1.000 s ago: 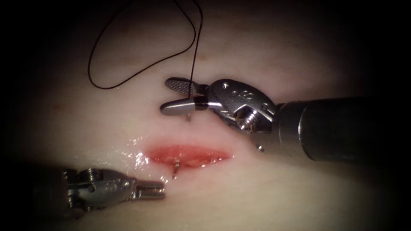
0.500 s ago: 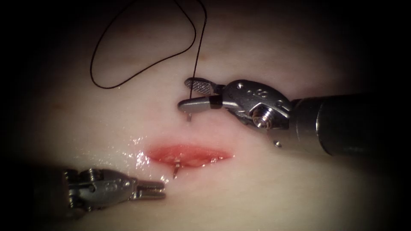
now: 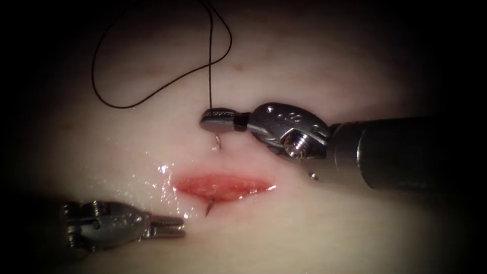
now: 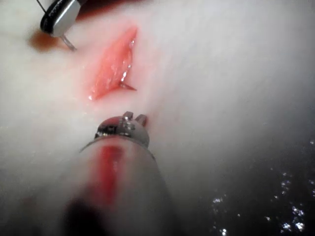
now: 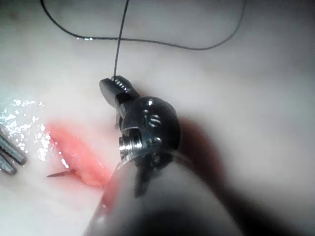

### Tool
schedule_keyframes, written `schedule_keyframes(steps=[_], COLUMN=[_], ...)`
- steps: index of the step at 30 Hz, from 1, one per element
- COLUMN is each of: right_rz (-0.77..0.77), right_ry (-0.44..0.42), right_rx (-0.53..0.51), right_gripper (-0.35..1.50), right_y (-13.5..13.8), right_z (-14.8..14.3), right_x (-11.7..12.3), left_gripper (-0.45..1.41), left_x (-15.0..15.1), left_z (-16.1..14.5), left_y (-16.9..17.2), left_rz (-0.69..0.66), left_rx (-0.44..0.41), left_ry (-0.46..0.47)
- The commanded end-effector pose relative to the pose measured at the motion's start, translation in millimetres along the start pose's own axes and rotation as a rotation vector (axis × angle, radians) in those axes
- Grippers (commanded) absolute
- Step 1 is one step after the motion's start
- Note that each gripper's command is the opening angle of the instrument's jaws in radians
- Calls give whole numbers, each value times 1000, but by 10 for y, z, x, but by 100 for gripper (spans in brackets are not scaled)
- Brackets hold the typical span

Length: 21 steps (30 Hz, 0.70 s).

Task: Wound Closure
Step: Throw suture into the skin above the incision with right needle holder

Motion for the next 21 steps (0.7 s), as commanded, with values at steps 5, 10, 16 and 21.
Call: schedule_keyframes(steps=[5,10,16,21], right_rz=[236,411,429,534], right_ry=[-3,88,230,233], right_rx=[28,86,114,194], right_gripper=[-35,-35,-35,-35], right_y=[20,45,71,56], right_z=[9,7,-1,7], right_x=[-30,-34,-20,-32], left_gripper=[-13,-13,-13,-13], left_x=[-5,-2,0,0], left_z=[2,5,9,9], left_y=[-1,0,1,1], left_rz=[1,-3,-5,-5], left_rx=[5,8,13,13], left_ry=[-4,-4,-4,-4])
